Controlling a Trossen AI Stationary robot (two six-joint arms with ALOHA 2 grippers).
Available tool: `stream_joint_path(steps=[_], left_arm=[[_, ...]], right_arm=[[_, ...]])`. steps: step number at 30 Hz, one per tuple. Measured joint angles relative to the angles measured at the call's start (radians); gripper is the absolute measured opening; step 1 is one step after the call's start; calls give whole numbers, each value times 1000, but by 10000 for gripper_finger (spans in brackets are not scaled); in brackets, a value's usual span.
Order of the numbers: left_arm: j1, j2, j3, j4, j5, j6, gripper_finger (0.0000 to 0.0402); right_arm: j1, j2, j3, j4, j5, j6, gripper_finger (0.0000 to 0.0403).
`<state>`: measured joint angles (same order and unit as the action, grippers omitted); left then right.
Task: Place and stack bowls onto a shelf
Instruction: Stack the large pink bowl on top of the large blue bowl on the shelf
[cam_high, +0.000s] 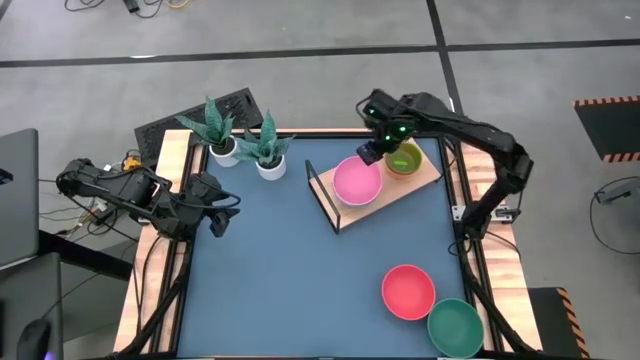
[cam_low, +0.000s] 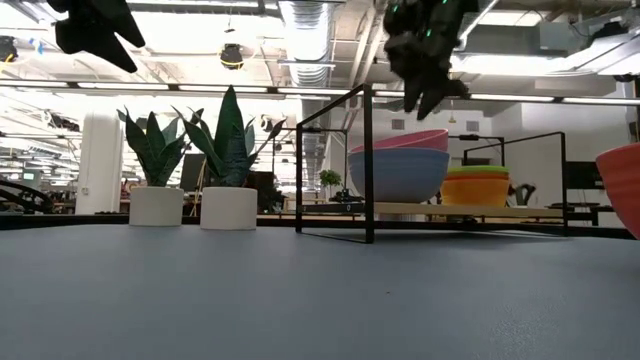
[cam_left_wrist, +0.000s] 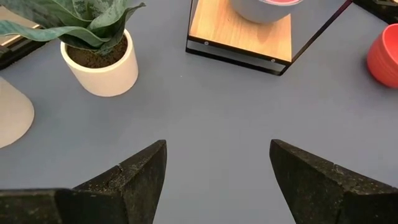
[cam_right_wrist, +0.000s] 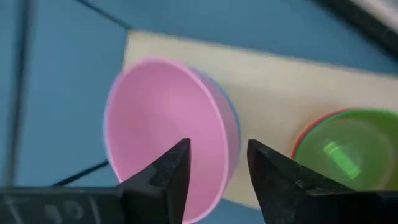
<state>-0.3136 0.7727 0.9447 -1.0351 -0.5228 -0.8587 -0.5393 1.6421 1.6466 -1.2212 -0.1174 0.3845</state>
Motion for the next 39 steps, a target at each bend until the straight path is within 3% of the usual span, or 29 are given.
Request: stream_joint_path(steps=[5, 10, 13, 22, 39], left_arm=[[0, 0, 0, 0, -3, -16, 269], [0, 0, 0, 0, -17, -19, 269], [0, 0, 0, 1, -17, -23, 269], [0, 0, 0, 0, -8, -41, 269], [0, 0, 0, -3, -8, -71, 269]], right_arm=[[10, -84, 1, 34, 10, 15, 148], [10, -83, -14, -6, -13, 21, 58], [28, -87, -95, 82, -43, 20, 17], [40, -103, -288, 216, -82, 52, 17], [-13, -67, -295, 303, -122, -26, 23]])
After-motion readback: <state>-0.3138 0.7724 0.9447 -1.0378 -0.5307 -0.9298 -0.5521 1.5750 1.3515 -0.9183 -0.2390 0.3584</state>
